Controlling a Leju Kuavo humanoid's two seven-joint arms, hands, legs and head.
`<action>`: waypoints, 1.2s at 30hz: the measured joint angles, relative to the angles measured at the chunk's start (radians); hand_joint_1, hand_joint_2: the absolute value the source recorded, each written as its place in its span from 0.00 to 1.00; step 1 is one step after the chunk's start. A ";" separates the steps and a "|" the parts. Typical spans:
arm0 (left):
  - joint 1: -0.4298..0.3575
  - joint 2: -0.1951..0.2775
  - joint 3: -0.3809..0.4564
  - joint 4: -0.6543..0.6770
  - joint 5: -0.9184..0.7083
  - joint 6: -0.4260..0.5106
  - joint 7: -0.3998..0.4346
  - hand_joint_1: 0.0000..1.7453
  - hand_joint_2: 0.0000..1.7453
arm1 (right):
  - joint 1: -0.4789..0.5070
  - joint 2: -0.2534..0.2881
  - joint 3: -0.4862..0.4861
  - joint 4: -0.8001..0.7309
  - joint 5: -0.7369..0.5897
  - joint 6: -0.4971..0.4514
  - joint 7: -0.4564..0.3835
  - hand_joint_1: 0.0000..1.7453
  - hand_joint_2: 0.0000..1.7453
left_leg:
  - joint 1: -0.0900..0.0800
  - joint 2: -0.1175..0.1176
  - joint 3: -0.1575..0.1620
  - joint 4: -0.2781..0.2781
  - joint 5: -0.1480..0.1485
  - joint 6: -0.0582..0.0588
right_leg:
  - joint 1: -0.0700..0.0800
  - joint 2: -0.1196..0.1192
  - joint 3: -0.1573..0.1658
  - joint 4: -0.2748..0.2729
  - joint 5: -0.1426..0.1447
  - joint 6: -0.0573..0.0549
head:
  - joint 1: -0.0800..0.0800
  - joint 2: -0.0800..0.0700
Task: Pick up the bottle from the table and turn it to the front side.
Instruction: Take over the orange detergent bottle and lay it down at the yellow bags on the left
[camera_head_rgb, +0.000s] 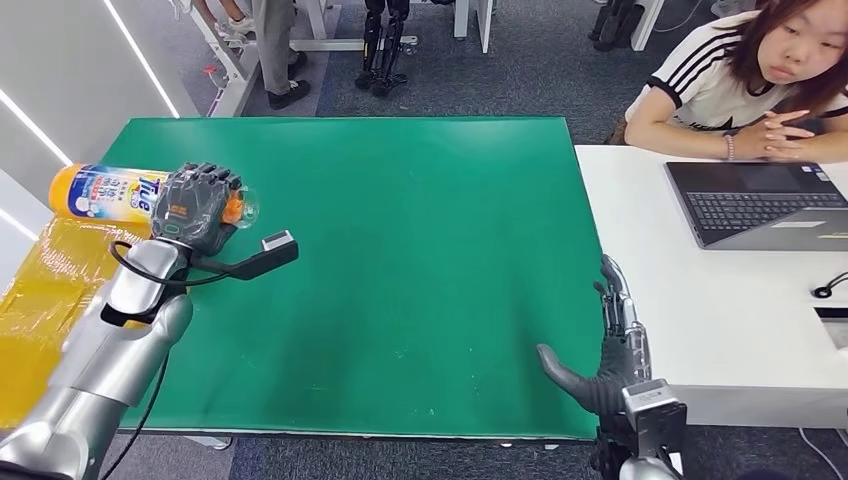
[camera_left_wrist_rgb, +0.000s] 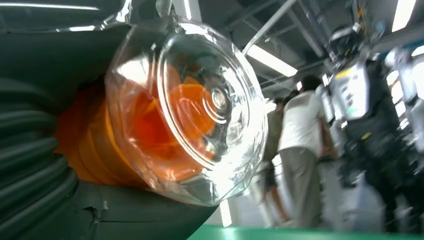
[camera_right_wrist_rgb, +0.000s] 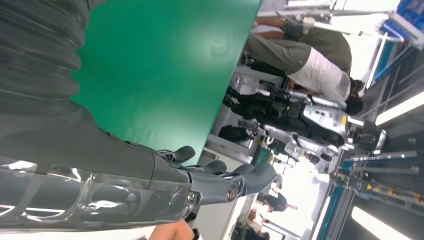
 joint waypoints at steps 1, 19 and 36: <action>0.018 0.012 0.006 -0.006 -0.016 -0.006 0.010 1.00 1.00 | 0.011 0.000 -0.007 -0.006 0.000 0.005 -0.002 0.00 1.00 | 0.000 0.000 0.000 0.000 0.000 0.000 | 0.000 0.000 0.000 0.000 0.000 0.000 | 0.000 0.000; 0.246 0.086 0.109 -0.090 -0.144 -0.065 0.066 1.00 1.00 | 0.037 0.020 -0.053 -0.034 0.040 0.049 0.008 0.00 1.00 | 0.000 0.000 -0.001 0.000 0.000 0.000 | 0.000 -0.001 -0.001 0.000 0.000 0.000 | 0.000 0.000; 0.159 -0.071 0.098 0.151 -0.047 -0.023 0.011 1.00 1.00 | -0.004 0.024 -0.040 -0.036 0.051 0.064 0.037 0.00 1.00 | 0.000 0.000 -0.001 0.000 0.000 0.000 | 0.000 -0.001 -0.001 0.000 0.000 0.000 | 0.000 0.000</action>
